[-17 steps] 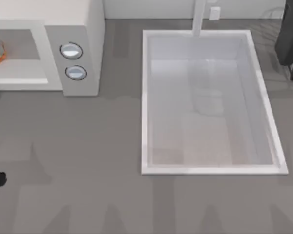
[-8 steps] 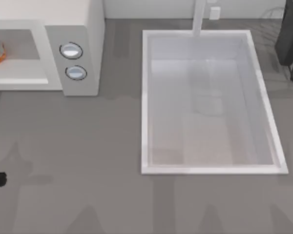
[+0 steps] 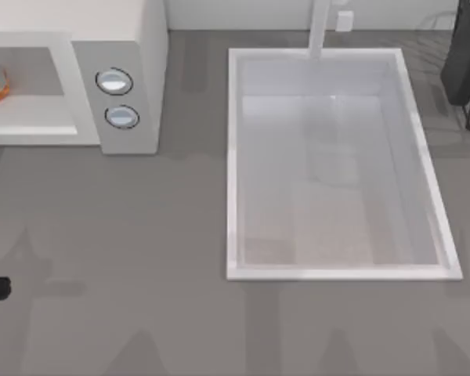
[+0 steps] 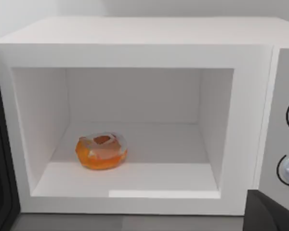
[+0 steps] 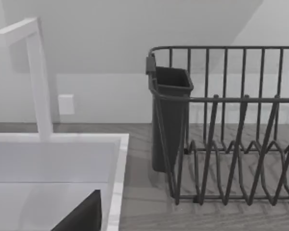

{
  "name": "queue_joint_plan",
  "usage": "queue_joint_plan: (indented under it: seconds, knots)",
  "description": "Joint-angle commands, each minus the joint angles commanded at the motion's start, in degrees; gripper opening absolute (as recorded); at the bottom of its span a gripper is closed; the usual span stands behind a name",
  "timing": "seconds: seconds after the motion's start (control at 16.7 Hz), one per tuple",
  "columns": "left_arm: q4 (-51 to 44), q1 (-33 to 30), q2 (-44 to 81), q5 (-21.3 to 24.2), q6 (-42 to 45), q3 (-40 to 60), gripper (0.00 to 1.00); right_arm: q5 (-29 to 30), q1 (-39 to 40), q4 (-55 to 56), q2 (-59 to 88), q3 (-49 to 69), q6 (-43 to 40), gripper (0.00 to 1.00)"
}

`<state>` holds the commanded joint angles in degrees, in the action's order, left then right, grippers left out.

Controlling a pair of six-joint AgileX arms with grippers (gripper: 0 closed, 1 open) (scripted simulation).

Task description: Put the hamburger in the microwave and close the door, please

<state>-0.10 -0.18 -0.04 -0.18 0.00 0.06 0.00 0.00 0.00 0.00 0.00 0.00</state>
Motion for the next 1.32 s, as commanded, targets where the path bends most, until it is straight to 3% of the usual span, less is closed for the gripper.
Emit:
queue_joint_plan:
  seconds: [0.6,0.96,1.32]
  knots:
    - [-7.55,-13.70,-4.15,-13.69,-0.07,3.39,0.00,0.00,0.00,0.00,0.00,0.00,0.00,1.00]
    - [-6.82,-12.82,-3.39,-12.84,-0.09,3.14,0.00,0.00,0.00,0.00,0.00,0.00,0.00,1.00]
    - [-0.65,-3.24,1.88,-3.26,0.04,2.29,0.00,0.00,0.00,0.00,0.00,0.00,0.00,1.00]
